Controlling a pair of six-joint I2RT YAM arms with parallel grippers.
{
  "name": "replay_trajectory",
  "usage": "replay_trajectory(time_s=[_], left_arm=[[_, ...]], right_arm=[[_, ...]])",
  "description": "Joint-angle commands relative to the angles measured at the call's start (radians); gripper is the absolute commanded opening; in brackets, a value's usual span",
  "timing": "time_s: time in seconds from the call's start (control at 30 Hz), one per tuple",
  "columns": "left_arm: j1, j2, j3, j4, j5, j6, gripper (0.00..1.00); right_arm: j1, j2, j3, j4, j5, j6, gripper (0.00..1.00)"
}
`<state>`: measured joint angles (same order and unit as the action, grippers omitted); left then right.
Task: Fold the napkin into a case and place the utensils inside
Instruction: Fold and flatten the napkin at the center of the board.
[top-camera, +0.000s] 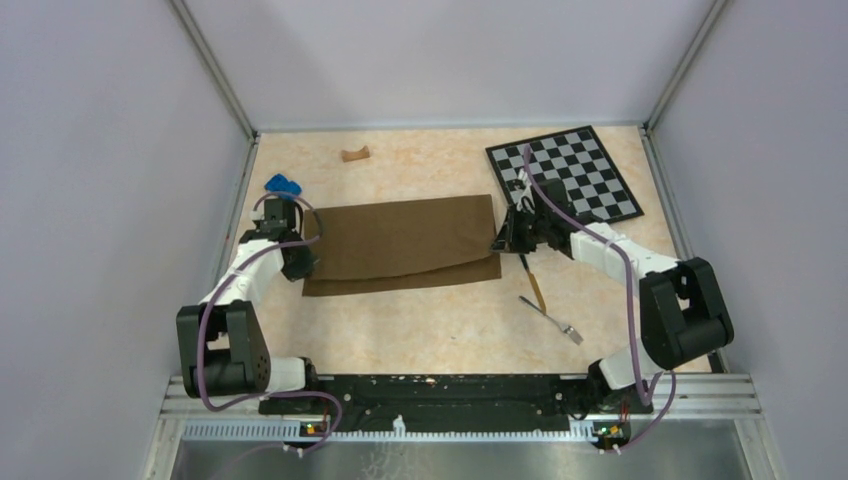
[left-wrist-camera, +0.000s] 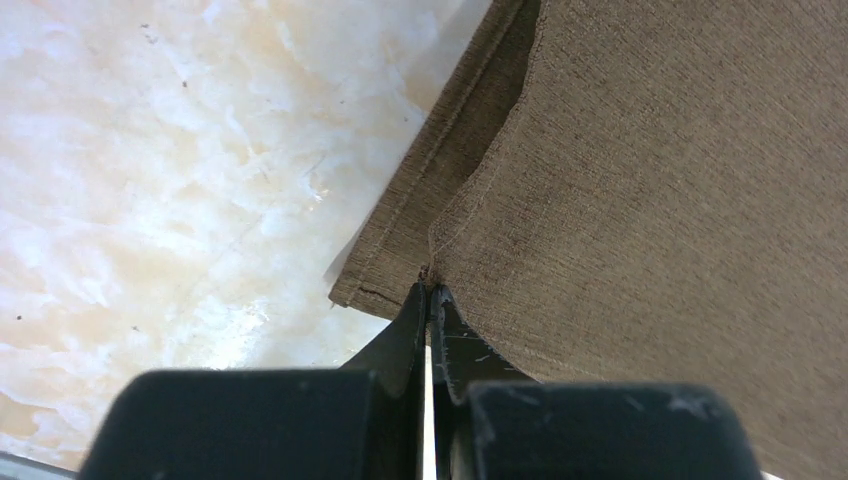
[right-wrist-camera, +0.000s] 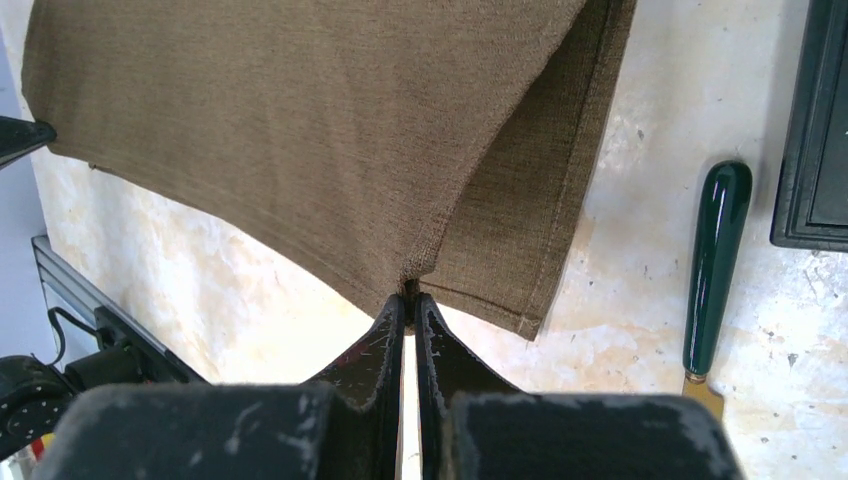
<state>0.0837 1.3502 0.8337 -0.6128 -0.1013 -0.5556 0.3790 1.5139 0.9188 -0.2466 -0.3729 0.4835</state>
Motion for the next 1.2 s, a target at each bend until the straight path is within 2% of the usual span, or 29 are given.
replay_trajectory(time_s=[0.0,0.47,0.83,1.17], left_arm=[[0.005,-0.022,-0.013,-0.016,-0.069,-0.018,0.0],[0.005,0.043,-0.042,-0.018,-0.057,-0.059,0.0],[0.004,-0.071,-0.017,-0.093,-0.034,-0.082,0.0],[0.004,-0.127,-0.069,-0.126,0.005,-0.162,0.0]], right_arm=[[0.021,-0.058,-0.033,0.041,-0.006,-0.012,0.0],[0.052,-0.008,-0.087,0.084,0.022,-0.009,0.0],[0.054,-0.078,-0.056,0.009,0.019,-0.02,0.0],[0.052,-0.099,-0.08,0.001,0.032,-0.02,0.0]])
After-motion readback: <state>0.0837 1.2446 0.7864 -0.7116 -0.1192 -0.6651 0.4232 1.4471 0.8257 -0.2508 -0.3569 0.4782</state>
